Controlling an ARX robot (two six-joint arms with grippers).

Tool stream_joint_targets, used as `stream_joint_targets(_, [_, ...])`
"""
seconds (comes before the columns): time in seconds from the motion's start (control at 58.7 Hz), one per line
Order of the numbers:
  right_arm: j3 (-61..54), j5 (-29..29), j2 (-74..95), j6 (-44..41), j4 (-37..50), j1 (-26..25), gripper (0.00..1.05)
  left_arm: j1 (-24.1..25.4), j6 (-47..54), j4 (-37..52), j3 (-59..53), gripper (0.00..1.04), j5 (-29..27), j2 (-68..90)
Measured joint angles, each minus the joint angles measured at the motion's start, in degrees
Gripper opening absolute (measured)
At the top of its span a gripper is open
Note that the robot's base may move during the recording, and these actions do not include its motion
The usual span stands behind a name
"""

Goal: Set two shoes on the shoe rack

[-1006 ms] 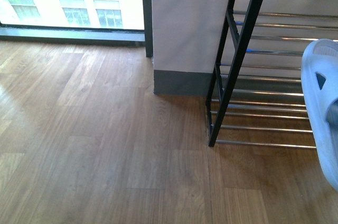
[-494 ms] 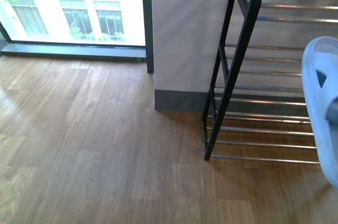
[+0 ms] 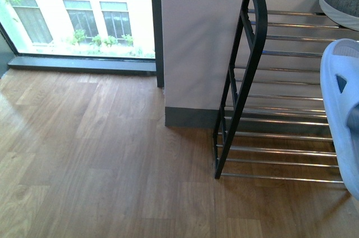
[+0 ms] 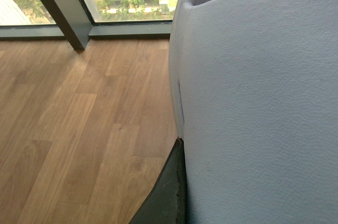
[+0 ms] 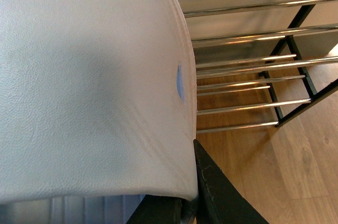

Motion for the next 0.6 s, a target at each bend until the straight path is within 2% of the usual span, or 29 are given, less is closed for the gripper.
stream_joint_targets(0.239, [-0.11, -0.09, 0.20, 0.15, 0.48, 0.00, 0.01, 0.00, 0.00, 0.00, 0.00, 0.02, 0.00, 0.00])
stream_joint_targets(0.341, [-2.47, -1.09, 5.22, 1.09, 20.04, -0.07, 0.01, 0.00, 0.00, 0.00, 0.00, 0.02, 0.00, 0.00])
stream_joint_targets(0.375, [-2.19, -1.62, 5.55, 0.96, 23.67, -0.11, 0.01, 0.00, 0.00, 0.00, 0.00, 0.02, 0.00, 0.00])
stream_joint_targets(0.443, [0.55, -2.67, 3.02, -0.66, 20.85, -0.15, 0.01, 0.00, 0.00, 0.00, 0.00, 0.02, 0.02, 0.00])
stream_joint_targets(0.597, [11.30, -8.13, 1.33, -9.94, 3.45, -0.09, 0.01, 0.00, 0.00, 0.00, 0.00, 0.02, 0.00, 0.00])
